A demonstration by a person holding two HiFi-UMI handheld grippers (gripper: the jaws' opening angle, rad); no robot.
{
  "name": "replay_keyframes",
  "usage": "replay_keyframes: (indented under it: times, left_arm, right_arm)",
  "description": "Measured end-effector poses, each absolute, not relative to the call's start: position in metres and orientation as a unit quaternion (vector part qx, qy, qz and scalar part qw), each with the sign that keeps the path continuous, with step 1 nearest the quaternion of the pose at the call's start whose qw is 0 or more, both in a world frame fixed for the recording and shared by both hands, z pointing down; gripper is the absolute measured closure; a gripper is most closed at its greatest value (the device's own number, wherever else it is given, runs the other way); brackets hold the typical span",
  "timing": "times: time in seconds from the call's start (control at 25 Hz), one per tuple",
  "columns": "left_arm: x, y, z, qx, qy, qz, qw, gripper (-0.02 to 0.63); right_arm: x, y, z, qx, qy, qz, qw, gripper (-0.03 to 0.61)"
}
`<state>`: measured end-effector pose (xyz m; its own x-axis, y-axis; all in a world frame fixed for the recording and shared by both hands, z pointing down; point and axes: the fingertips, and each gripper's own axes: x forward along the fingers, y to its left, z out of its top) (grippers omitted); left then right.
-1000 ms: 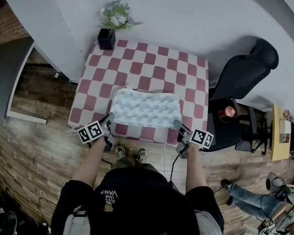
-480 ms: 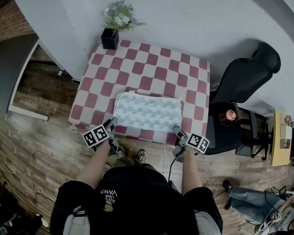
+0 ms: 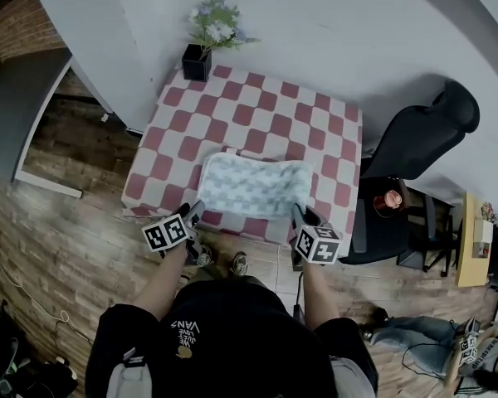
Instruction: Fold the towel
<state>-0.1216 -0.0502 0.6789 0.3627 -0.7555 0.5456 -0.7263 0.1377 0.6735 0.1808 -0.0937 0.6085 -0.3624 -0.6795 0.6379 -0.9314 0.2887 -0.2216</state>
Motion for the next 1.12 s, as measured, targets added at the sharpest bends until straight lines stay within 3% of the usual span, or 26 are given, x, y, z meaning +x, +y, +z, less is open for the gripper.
replay_keyframes:
  times: [0.32, 0.64, 0.84, 1.12]
  left_arm:
    - [-0.119, -0.047, 0.680, 0.670, -0.539, -0.011, 0.510, 0.385]
    - [-0.142, -0.032, 0.671, 0.683, -0.532, -0.028, 0.500, 0.385]
    - [-0.154, -0.019, 0.671, 0.680, -0.526, -0.042, 0.508, 0.385]
    - [-0.174, -0.013, 0.668, 0.679, -0.524, -0.055, 0.511, 0.385]
  right_arm:
    - [0.064, -0.095, 0.555, 0.424, -0.855, 0.155, 0.255, 0.517]
    - [-0.048, -0.076, 0.585, 0.295, -0.884, 0.078, 0.355, 0.517]
    - [-0.088, -0.067, 0.616, 0.244, -0.876, 0.063, 0.410, 0.514]
    - [-0.107, -0.055, 0.648, 0.215, -0.870, 0.086, 0.435, 0.478]
